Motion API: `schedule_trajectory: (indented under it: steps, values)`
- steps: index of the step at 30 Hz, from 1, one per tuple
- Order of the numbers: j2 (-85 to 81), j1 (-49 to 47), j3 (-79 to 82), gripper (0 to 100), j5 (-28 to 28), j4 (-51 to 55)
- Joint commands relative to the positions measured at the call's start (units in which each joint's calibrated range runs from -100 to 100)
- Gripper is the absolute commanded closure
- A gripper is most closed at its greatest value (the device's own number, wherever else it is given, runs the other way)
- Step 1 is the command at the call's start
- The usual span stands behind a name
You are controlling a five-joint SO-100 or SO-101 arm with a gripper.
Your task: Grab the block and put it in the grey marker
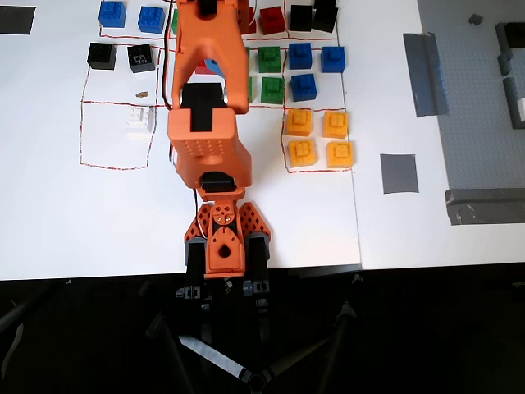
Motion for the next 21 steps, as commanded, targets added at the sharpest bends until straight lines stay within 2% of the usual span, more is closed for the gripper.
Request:
schedule_trajectory:
  steps: [1,21]
  values:
    - [-4.77,0.4,-4.73,100,-0.49,5.14]
    - [-5.98,-3.01,-5.18,100,-2.64,5.14]
